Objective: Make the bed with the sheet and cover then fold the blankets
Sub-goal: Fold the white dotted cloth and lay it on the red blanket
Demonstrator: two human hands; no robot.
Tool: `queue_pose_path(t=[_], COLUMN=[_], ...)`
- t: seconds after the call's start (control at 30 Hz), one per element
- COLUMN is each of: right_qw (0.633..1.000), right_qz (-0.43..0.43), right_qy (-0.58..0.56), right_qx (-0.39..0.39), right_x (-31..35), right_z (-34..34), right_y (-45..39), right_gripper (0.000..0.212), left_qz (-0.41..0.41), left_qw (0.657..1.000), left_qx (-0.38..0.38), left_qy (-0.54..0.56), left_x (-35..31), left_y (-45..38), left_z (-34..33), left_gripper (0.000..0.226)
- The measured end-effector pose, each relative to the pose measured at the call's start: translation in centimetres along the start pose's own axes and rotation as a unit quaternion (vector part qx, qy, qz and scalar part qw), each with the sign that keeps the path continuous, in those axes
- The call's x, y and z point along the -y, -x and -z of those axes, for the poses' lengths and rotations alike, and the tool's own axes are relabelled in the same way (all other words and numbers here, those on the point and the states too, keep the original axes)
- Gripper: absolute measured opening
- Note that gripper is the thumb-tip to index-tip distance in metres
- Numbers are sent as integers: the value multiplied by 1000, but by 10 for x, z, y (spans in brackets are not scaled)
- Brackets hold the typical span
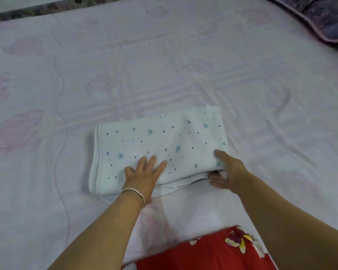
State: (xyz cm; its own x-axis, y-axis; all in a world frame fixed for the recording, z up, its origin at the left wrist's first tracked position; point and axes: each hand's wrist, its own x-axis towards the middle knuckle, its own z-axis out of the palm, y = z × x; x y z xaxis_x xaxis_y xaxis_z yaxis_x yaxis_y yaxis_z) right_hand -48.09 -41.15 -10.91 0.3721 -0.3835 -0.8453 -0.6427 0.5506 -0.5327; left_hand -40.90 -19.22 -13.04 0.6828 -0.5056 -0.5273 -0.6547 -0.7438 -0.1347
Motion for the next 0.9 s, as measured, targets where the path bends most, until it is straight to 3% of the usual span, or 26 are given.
queue_pose_path(t=[0.13, 0.2, 0.33, 0.47, 0.63, 0.77, 0.9], right_qw=[977, 963, 962, 937, 928, 933, 931], right_qz=[16, 27, 9, 47, 68, 70, 92], right_qy=[-201, -247, -249, -330, -356, -341, -339], right_qx=[73, 106, 110, 99, 83, 93, 97], right_x=[-27, -35, -35, -33, -37, -42, -49], right_z=[-10, -19, -25, -22, -19, -13, -2], right_y=[-4, -3, 0, 0, 9, 33, 67], right_gripper=[46, 39, 17, 37, 37, 10, 15], left_qz=[8, 1, -51, -95, -113, -111, -110], left_qw=[998, 996, 996, 991, 988, 991, 993], left_qx=[-59, -78, -47, 16, 30, 25, 2], left_qy=[32, 36, 56, 95, 97, 71, 39], left_x=[-1, 0, 0, 4, 5, 2, 0], left_y=[-9, -13, -13, -6, 17, 47, 88], left_z=[12, 19, 29, 31, 41, 51, 66], left_gripper=[79, 72, 66, 65, 65, 67, 73])
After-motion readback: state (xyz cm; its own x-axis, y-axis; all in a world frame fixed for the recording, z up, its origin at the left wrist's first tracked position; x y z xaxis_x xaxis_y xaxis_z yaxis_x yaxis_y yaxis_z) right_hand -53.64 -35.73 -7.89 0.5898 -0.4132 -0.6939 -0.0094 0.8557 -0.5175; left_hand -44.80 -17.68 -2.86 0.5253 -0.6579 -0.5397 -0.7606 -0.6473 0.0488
